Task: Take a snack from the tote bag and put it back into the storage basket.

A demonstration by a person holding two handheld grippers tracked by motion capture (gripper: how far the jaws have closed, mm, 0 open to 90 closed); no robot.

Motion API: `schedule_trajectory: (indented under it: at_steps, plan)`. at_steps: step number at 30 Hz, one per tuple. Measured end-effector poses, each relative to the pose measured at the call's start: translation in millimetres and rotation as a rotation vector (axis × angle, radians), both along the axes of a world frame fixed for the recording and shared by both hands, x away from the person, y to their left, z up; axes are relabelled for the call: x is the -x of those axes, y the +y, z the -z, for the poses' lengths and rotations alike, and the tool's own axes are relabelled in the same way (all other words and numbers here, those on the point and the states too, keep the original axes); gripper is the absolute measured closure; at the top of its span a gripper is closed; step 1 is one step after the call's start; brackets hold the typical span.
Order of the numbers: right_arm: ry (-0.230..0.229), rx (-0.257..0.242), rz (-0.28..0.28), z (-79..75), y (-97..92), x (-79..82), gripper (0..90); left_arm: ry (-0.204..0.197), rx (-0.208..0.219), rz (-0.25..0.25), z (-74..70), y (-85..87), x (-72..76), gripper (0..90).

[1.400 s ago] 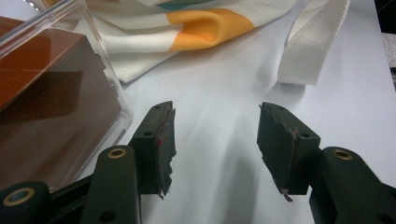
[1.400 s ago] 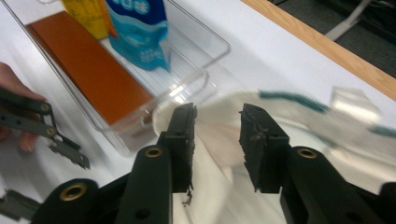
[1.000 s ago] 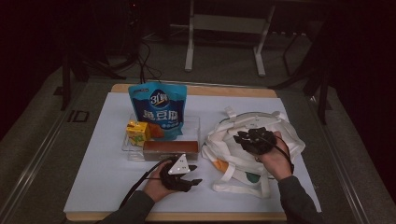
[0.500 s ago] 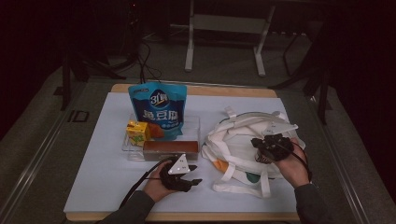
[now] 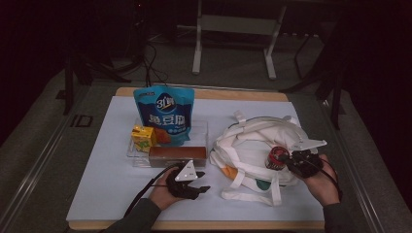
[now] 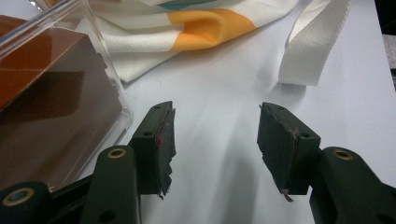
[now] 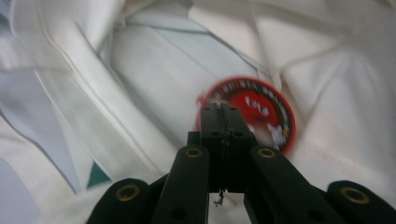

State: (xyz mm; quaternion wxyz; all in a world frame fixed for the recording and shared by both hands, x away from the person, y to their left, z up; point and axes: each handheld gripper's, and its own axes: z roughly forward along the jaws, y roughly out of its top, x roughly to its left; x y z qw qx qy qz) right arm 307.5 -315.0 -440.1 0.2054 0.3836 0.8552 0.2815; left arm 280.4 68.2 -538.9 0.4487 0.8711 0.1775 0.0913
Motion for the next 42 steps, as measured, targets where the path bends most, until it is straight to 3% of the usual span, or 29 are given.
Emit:
schedule_trajectory:
  at_steps: [17, 31, 35, 38, 42]
  plan:
    - [0.053, 0.031, 0.051, 20.1, -22.5, 7.4, 90.0, 0.000, -0.001, 0.000, 0.0, 0.1, -0.2, 46.4]
    - [0.045, 0.036, 0.027, 21.4, -1.8, -4.5, 89.7, -0.001, -0.001, 0.002, 0.0, 0.0, 0.0, 46.4]
    - [0.042, 0.024, 0.018, 19.0, -0.5, -4.7, 83.0, 0.000, -0.001, 0.003, 0.0, 0.0, 0.0, 46.3]
    - [0.021, -0.019, 0.032, 12.5, -4.2, -4.0, 73.3, -0.001, -0.004, 0.003, -0.1, 0.1, -0.3, 46.3]
    - [-0.004, -0.022, 0.041, 5.5, -5.1, -8.1, 61.0, -0.002, -0.004, 0.001, 0.0, -0.1, -0.2, 46.3]
